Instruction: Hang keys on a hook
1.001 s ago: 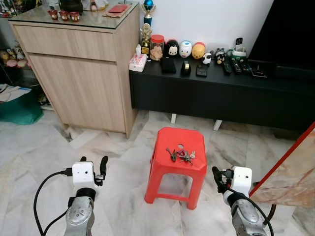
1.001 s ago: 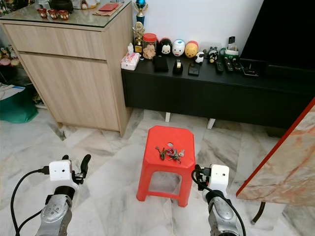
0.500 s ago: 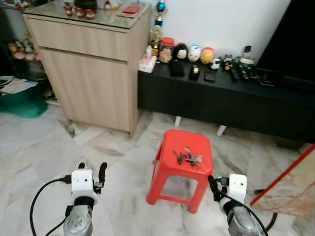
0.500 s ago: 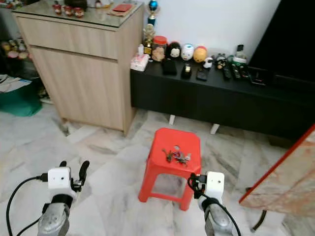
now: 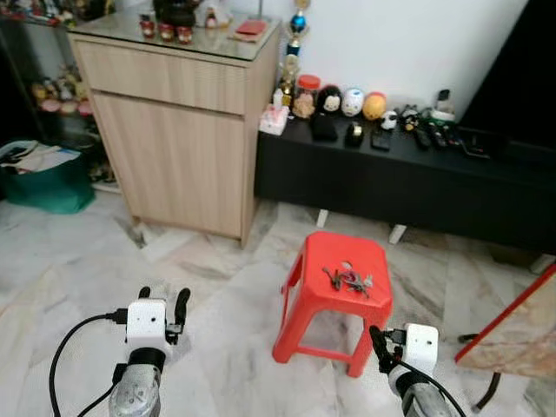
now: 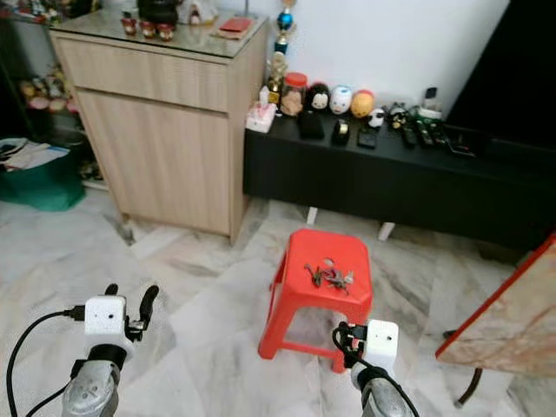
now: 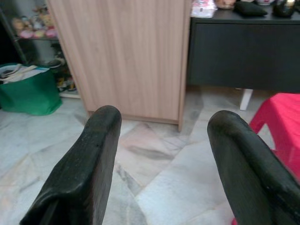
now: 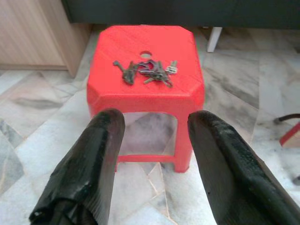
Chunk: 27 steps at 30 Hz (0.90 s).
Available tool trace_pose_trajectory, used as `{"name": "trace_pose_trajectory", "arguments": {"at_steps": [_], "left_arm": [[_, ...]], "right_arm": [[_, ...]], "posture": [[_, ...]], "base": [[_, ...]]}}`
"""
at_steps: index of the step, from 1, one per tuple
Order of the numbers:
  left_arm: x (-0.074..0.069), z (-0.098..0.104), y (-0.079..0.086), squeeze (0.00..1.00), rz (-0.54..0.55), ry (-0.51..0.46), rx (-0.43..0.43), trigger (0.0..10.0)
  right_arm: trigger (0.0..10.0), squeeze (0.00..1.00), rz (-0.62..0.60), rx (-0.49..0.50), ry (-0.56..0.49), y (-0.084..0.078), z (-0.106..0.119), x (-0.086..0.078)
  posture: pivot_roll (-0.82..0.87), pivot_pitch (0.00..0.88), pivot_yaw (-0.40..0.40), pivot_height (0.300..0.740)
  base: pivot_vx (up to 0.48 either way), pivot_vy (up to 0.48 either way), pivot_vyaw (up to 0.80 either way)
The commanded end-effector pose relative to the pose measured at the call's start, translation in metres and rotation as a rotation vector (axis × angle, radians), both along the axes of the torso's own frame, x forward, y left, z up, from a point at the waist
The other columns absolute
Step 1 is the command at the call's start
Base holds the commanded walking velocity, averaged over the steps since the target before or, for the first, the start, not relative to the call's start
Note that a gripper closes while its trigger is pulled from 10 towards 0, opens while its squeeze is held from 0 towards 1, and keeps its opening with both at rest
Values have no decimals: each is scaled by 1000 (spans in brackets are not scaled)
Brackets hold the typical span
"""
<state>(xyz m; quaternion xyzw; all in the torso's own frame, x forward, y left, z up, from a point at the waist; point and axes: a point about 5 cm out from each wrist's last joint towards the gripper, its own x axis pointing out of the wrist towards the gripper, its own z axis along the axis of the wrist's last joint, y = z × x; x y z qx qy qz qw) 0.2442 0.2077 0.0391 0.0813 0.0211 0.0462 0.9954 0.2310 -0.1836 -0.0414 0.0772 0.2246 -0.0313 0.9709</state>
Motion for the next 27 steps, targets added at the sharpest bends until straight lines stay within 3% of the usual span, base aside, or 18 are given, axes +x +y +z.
{"name": "trace_pose_trajectory", "arguments": {"at_steps": [1, 13, 15, 16, 17, 27], "left_arm": [[8, 7, -11, 0, -47, -19, -5, 10000], [7, 11, -17, 0, -55, -20, -23, 10000], [6, 11, -18, 0, -58, -17, -26, 10000], [5, 10, -20, 0, -62, -14, -29, 10000], [4, 10, -21, 0, -63, -14, -30, 10000], [8, 13, -26, 0, -69, -25, -41, 10000]], "right_arm": [[10000, 0, -45, -2, -20, -5, 4, 4], [10000, 0, -53, 14, -9, -1, 3, 5], [10000, 0, -55, 16, -11, -2, 6, 11], [10000, 0, -57, 16, -11, -3, 15, 26], [10000, 0, -57, 15, -8, -4, 17, 29], [10000, 0, -51, 16, -36, 0, 21, 34]], "posture": [[74, 0, -91, 740], [93, 0, -81, 740], [93, 0, -82, 740], [96, 0, -90, 740], [98, 0, -92, 740], [88, 0, -95, 740]], "base": [[0, 0, 0], [0, 0, 0], [0, 300, 0], [0, 405, 0], [0, 405, 0], [0, 406, 0]]}}
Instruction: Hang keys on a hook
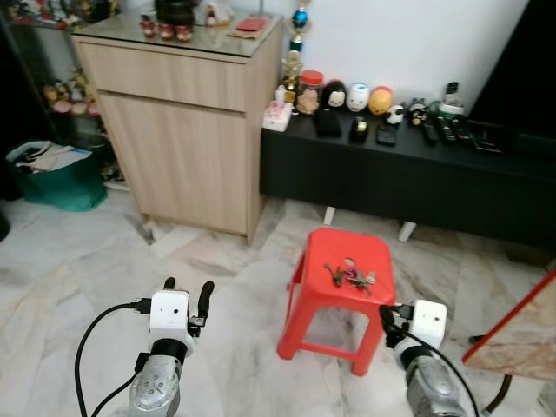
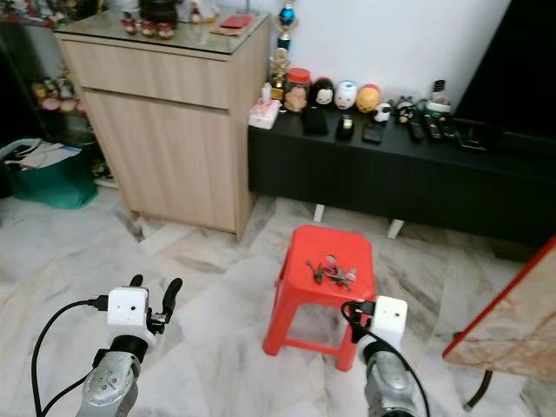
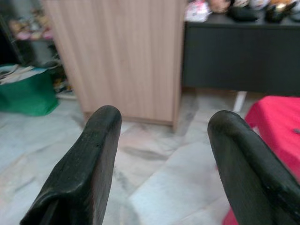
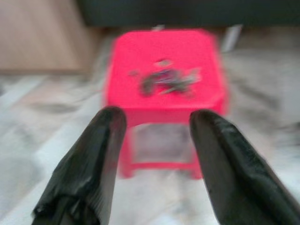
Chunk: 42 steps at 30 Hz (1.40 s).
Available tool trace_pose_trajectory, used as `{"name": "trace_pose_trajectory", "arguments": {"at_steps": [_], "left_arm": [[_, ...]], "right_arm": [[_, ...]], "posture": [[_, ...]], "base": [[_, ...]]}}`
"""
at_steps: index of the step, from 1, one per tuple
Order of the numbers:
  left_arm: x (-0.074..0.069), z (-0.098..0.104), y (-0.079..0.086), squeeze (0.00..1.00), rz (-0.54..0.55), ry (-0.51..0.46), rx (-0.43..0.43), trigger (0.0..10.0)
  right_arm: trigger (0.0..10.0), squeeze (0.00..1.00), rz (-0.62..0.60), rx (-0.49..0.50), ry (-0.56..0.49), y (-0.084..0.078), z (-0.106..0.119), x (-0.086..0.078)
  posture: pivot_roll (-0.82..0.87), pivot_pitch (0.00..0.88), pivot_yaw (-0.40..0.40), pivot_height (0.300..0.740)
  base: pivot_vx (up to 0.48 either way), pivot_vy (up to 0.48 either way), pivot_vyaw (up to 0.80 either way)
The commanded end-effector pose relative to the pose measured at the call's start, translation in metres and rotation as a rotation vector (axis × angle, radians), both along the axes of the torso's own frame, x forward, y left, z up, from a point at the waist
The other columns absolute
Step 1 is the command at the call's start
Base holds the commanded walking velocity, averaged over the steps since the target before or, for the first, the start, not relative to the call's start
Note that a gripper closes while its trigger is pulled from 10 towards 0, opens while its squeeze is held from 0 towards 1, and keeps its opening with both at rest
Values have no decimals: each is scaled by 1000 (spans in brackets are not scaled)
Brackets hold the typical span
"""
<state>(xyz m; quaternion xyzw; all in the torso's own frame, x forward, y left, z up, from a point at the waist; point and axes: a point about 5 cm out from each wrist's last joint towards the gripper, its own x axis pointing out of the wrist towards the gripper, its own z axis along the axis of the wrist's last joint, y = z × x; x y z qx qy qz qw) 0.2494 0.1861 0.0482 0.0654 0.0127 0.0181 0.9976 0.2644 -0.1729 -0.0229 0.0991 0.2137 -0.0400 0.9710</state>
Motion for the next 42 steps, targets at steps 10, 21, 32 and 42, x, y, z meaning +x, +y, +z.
{"name": "trace_pose_trajectory", "arguments": {"at_steps": [10, 21, 32, 42], "left_arm": [[6, 8, -5, 0, -28, -31, 1, 10000], [9, 16, -10, 0, -61, -51, 0, 10000], [8, 21, -11, 0, -79, -70, 4, 10000], [9, 20, -12, 0, -84, -63, -8, 10000]], "right_arm": [[10000, 0, -12, -29, -14, -9, 5, 5], [10000, 0, -15, -28, -19, -9, 6, 6], [10000, 0, -17, -27, -13, -8, 6, 6], [10000, 0, 4, -46, -12, -6, 6, 7]], "posture": [[90, 0, -98, 740], [91, 0, -98, 740], [99, 0, -100, 740], [97, 0, -94, 740]], "base": [[0, 242, 0], [0, 0, 0], [157, 0, 0], [330, 0, 0]]}}
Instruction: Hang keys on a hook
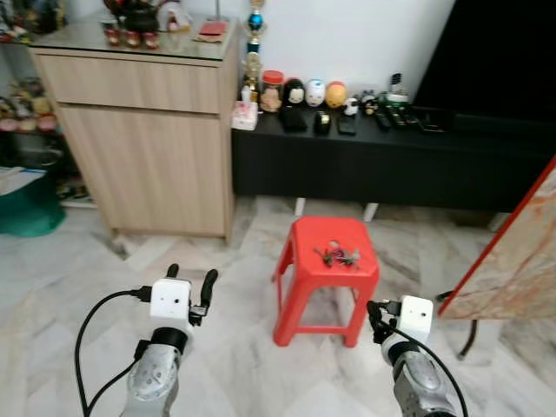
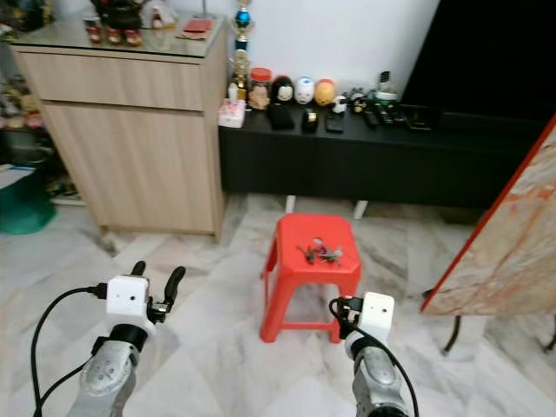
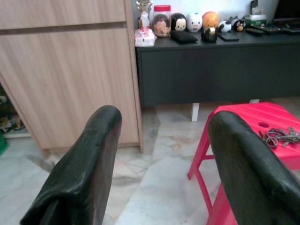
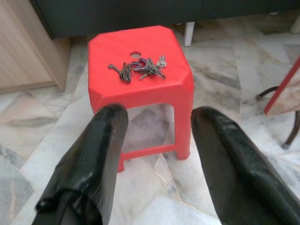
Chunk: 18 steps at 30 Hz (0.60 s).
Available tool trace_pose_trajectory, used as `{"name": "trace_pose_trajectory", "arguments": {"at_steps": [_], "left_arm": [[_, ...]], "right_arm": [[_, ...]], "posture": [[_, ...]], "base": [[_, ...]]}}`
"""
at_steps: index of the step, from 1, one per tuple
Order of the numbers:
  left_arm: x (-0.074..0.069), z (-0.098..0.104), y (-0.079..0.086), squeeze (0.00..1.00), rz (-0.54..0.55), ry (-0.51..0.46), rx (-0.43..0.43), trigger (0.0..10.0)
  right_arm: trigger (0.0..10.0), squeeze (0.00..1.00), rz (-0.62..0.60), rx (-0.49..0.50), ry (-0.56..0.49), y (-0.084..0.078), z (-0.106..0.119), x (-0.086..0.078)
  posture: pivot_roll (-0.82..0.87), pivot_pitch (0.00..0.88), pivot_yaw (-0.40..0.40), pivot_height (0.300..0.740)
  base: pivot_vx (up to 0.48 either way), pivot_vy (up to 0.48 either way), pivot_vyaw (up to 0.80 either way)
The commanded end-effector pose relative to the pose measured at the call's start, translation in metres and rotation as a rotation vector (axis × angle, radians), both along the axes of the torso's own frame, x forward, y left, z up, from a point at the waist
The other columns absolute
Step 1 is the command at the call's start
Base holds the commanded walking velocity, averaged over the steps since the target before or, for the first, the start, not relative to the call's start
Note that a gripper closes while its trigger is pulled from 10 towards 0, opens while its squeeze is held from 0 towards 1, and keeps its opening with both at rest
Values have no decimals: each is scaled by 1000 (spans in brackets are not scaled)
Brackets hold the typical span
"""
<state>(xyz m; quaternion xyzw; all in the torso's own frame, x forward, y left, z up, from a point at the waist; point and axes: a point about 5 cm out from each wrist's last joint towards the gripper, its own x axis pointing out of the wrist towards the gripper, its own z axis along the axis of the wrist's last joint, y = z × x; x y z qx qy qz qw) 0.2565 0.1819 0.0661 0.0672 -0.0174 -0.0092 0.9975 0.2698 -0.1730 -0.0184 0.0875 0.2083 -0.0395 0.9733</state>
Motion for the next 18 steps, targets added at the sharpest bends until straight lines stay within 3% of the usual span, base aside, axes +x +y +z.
{"name": "trace_pose_trajectory", "arguments": {"at_steps": [1, 4, 6, 18], "left_arm": [[2, 1, -8, 0, -25, -2, -11, 10000], [1, 0, -9, 0, -25, 3, -13, 10000], [1, 0, -9, 0, -26, 4, -14, 10000], [2, 1, -11, 0, -28, 5, -20, 10000]], "right_arm": [[10000, 0, 12, -35, -1, -5, 2, 2], [10000, 0, 20, -45, -2, -5, 2, 1], [10000, 0, -16, 7, 9, -5, -1, -1], [10000, 0, 33, -45, 10, -5, 0, 0]], "posture": [[95, 0, -93, 740], [91, 0, -93, 740], [91, 0, -93, 740], [89, 0, -97, 740]], "base": [[334, 0, 0], [344, 0, 800], [345, 0, 469], [353, 0, 51]]}}
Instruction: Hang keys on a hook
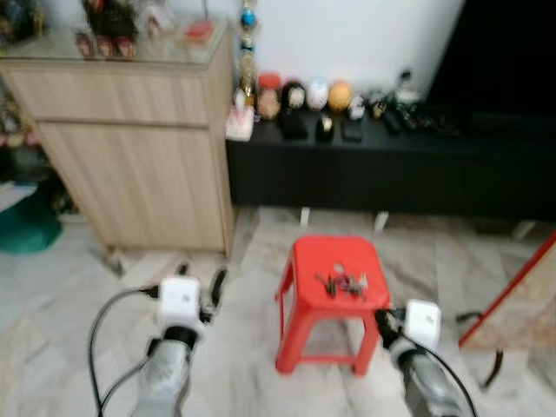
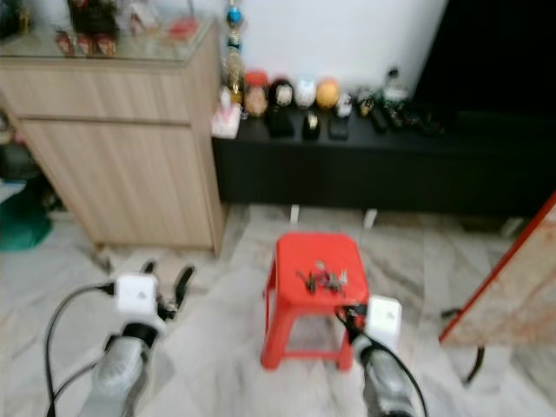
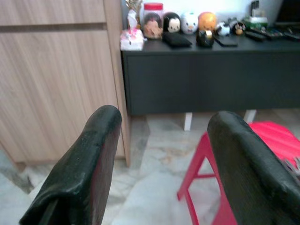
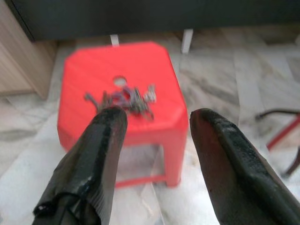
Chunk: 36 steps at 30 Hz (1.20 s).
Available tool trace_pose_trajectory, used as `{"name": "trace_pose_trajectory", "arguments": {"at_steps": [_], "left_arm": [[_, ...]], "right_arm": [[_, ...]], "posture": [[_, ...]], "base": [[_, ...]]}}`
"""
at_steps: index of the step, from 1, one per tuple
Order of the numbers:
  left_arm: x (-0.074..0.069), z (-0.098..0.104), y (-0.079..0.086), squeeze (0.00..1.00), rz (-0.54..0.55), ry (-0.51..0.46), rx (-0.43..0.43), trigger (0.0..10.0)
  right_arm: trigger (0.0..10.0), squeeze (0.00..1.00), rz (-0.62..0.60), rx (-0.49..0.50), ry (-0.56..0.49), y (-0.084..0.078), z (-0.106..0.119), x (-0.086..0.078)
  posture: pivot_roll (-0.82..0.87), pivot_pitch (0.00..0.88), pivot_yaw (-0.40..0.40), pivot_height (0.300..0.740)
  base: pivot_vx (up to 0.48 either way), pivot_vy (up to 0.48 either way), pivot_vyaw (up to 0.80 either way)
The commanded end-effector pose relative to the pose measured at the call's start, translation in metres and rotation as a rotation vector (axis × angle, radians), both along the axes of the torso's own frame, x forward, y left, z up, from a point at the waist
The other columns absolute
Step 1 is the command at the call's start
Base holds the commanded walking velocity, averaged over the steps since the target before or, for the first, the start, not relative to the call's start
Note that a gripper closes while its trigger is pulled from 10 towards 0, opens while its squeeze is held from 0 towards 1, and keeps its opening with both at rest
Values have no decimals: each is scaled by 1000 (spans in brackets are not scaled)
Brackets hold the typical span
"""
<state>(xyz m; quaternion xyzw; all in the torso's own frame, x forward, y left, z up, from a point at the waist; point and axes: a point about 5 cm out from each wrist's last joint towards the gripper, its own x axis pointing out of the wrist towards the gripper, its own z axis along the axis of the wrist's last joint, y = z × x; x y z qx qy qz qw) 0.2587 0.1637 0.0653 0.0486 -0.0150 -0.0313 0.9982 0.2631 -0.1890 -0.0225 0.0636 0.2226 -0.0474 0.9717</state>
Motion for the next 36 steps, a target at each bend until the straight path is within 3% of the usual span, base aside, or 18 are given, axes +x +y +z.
{"name": "trace_pose_trajectory", "arguments": {"at_steps": [1, 5, 15, 19, 21, 24, 30, 33, 36], "left_arm": [[0, 1, 7, 0, 16, -2, 16, 10000], [3, 3, 9, 0, 54, -4, -47, 10000], [3, -1, 9, 0, 46, 17, -18, 10000], [5, 2, 13, 0, 104, 16, -103, 10000], [6, 2, 14, 0, 105, 16, -105, 10000], [4, 3, 18, 0, 93, 18, -87, 10000], [2, 3, 22, 0, 91, 24, -85, 10000], [-4, -3, 19, 0, 59, 44, -47, 10000], [-15, -26, 24, 0, 125, 116, -93, 10000]], "right_arm": [[10000, 0, 40, 0, -25, 11, 5, 7], [10000, 0, 32, 14, -17, 12, 4, 7], [10000, 0, 0, 57, -22, 10, 4, 7], [10000, 0, -35, 122, -40, 10, 8, 11], [10000, 0, -38, 130, -43, 10, 8, 12], [10000, 0, 70, 113, -81, 22, 16, 21], [10000, 0, 102, 121, -129, 31, 20, 21], [10000, 0, 96, 101, -150, 33, 21, 20], [10000, 0, 102, 63, -194, 33, 25, 21]], "posture": [[89, 0, -97, 740], [89, 0, -98, 740], [88, 0, -99, 740], [88, 0, -91, 740], [92, 0, -88, 740], [82, 0, -45, 740], [68, 0, -19, 740], [64, 0, -22, 740], [62, 0, -52, 740]], "base": [[352, 0, 800], [352, 0, 484], [298, 0, 0], [0, 0, 0], [0, 0, 0], [0, 0, 0], [0, 0, 0], [0, 0, 0], [0, 0, 0]]}}
